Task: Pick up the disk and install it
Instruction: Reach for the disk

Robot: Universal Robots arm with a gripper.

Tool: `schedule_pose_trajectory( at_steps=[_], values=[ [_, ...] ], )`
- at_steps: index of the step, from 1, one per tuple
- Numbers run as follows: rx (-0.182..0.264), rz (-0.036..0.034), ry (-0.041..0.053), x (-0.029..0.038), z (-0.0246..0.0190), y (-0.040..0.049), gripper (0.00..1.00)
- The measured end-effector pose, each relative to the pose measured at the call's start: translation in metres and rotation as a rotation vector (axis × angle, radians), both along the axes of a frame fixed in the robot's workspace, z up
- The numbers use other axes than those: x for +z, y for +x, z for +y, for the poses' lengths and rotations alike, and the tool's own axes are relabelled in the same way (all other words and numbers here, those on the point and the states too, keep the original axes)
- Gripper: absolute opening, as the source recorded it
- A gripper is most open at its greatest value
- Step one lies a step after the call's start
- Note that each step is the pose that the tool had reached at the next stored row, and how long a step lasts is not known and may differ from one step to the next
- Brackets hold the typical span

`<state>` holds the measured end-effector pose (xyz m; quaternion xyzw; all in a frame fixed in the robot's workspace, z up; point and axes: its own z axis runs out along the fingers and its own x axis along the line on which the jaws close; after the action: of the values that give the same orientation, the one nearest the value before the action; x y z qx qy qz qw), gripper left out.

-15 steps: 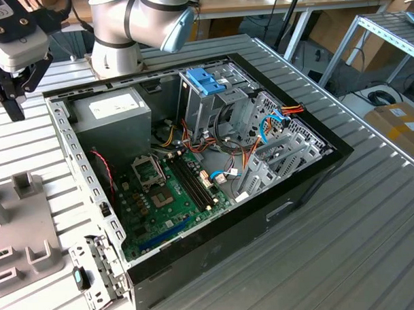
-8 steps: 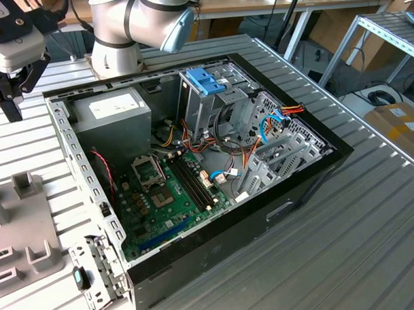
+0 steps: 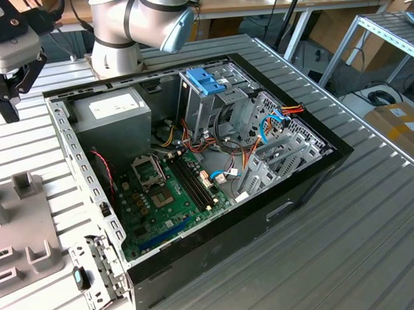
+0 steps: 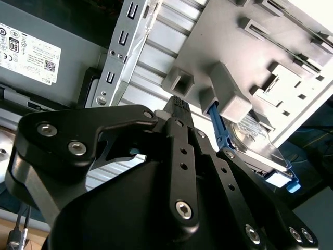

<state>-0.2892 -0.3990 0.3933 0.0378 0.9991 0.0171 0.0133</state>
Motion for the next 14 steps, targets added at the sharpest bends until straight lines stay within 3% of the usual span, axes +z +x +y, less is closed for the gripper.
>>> schedule_pose_trajectory(
  at_steps=[14],
  values=[
    [0.0, 0.0, -0.002, 0.0, 0.0, -0.008, 0.11]
  ],
)
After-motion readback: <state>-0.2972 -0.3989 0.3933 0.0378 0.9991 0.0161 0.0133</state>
